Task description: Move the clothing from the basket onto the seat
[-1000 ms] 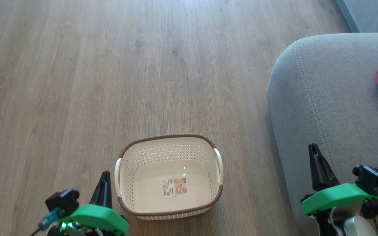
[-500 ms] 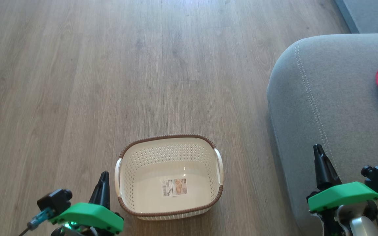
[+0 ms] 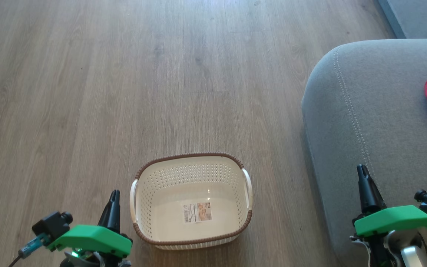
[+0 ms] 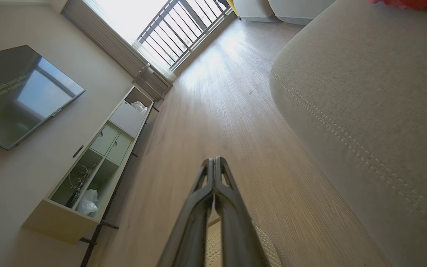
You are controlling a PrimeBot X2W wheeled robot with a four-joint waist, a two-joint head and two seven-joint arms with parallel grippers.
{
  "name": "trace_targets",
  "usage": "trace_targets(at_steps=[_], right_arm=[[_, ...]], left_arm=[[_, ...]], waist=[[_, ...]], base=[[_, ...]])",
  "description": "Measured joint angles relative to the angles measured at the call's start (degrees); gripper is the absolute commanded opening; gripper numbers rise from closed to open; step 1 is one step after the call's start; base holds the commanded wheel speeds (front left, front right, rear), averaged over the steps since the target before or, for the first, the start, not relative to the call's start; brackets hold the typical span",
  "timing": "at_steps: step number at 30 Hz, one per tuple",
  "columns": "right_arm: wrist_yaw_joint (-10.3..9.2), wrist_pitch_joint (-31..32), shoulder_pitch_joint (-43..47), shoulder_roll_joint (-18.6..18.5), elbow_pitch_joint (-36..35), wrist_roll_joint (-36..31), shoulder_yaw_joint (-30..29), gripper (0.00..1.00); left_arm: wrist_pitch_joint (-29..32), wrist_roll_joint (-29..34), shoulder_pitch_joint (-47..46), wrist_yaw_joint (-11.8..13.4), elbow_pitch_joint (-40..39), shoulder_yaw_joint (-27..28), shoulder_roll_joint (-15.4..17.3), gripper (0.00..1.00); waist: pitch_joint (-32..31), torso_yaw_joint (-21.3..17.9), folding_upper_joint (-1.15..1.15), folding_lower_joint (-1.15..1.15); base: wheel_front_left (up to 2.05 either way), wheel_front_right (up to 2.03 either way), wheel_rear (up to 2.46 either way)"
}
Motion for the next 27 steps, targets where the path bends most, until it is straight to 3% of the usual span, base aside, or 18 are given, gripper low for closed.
trace_targets(at_steps=[27], right_arm=[[0.0, 4.5, -1.3, 0.0, 0.5, 17.0, -1.8, 0.0]], left_arm=[[4.1, -16.4, -1.1, -3.3, 0.5, 3.4, 0.1, 0.0]], waist=[[-0.3, 0.1, 0.0, 0.0]], base=[[0.0, 0.0, 0.0]])
